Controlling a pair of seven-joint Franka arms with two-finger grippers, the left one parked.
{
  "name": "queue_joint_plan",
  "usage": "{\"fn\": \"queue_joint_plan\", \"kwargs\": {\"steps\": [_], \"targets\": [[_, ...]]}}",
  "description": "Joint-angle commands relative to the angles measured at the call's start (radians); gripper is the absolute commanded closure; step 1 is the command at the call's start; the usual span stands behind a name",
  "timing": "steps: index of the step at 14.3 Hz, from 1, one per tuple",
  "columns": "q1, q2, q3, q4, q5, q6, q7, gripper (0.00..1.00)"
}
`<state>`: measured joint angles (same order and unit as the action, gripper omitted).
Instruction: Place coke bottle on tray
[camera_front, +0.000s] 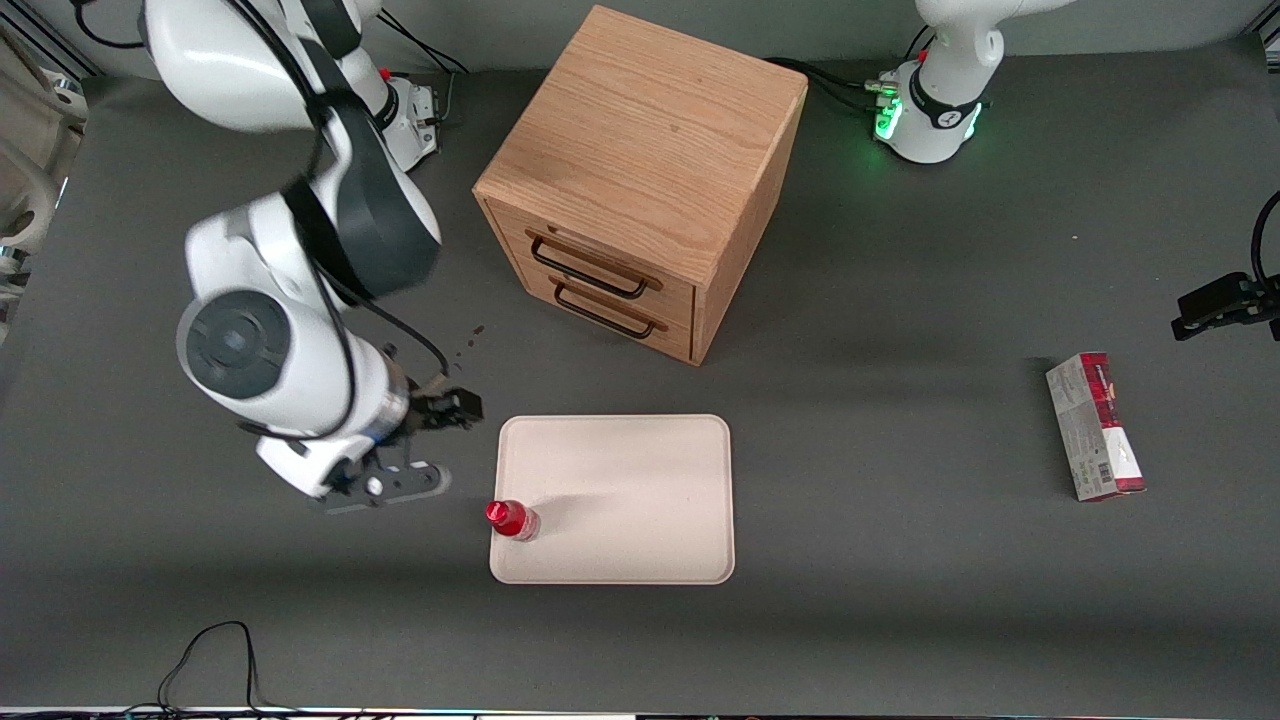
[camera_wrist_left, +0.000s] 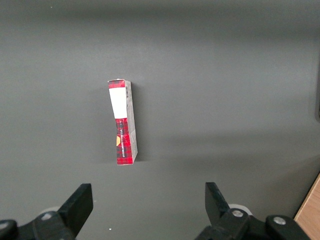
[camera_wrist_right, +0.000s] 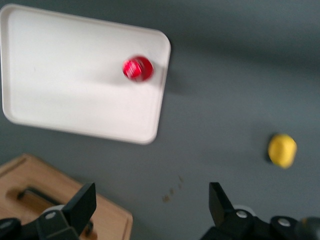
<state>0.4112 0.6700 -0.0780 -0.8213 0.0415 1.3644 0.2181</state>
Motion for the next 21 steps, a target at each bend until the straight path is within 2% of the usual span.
{"fn": "queue_joint_plan", "kwargs": {"steps": [1,3,5,9,11,13,16,21], "targets": [[0.003,-0.108,-0.035,-0.044,0.003,-0.131,0.015,0.0],[0.001,-0.203,-0.074,-0.12,0.005,-0.162,0.003,0.0],[-0.005,-0.333,-0.103,-0.278,0.009,-0.139,-0.025,0.0],[-0.09,-0.611,-0.098,-0.654,0.009,0.048,-0.046,0.0],[-0.156,-0.677,-0.089,-0.755,0.011,0.117,-0.049,0.0],[-0.239,-0.682,-0.085,-0.779,0.011,0.156,-0.184,0.0],[-0.389,-0.665,0.024,-0.776,0.003,0.167,-0.215,0.0],[-0.41,-0.647,0.037,-0.76,-0.032,0.174,-0.207,0.0]]}}
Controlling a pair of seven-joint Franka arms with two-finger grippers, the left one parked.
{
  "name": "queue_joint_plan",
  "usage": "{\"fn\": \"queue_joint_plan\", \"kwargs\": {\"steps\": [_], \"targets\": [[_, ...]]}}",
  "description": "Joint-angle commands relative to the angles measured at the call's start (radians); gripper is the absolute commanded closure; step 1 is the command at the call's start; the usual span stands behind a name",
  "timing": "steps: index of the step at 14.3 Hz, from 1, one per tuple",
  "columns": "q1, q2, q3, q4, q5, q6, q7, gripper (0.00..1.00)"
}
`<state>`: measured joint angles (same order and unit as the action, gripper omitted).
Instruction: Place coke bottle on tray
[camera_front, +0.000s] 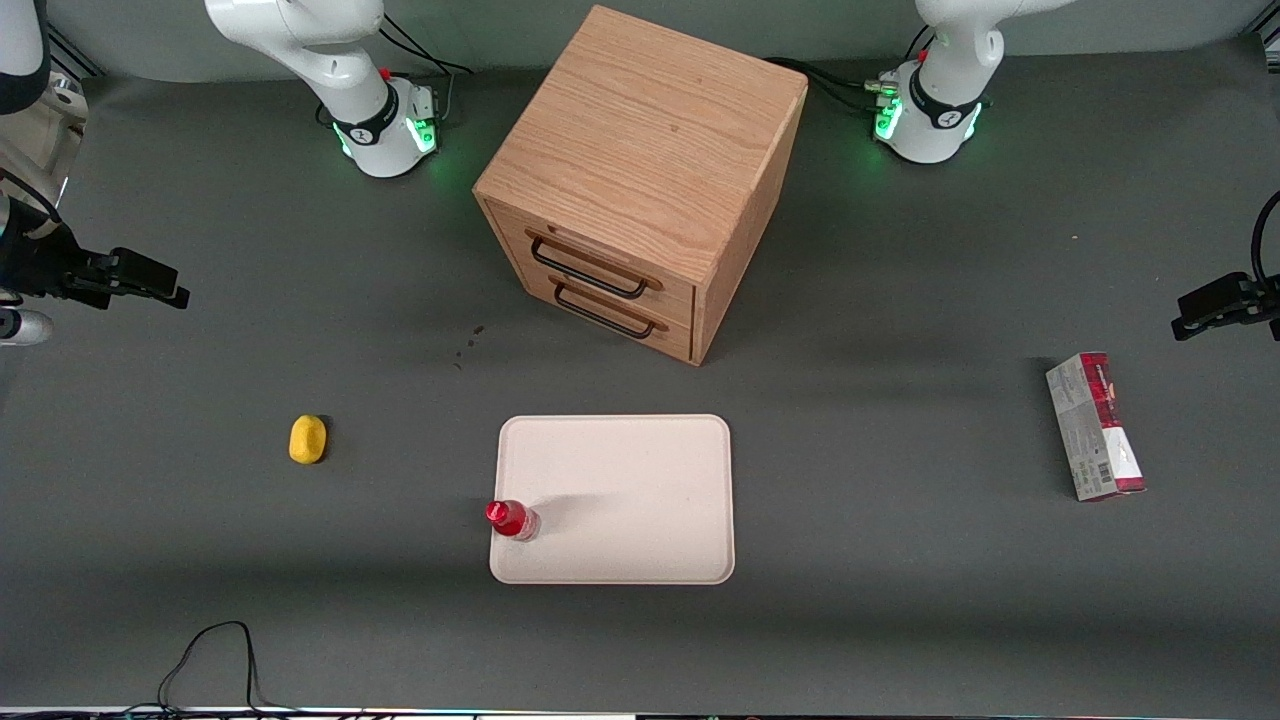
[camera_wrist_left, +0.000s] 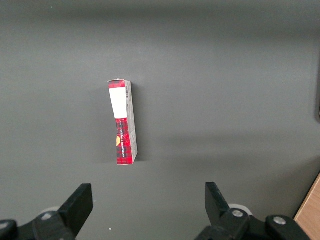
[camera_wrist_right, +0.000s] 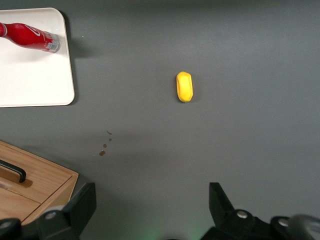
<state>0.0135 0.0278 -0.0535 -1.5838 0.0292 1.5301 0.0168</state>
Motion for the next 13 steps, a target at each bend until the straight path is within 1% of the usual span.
{"fn": "queue_joint_plan", "kwargs": {"steps": [1,4,7,13], "targets": [[-0.01,-0.005,0.012,0.008,-0.022,0.007,-0.005,0.0],[-0.007,-0.005,0.012,0.018,-0.055,-0.001,-0.001,0.0],[-0.001,-0.005,0.011,0.018,-0.057,-0.004,0.04,0.0],[-0.003,-0.005,0.006,0.019,-0.055,-0.004,0.028,0.0]]}}
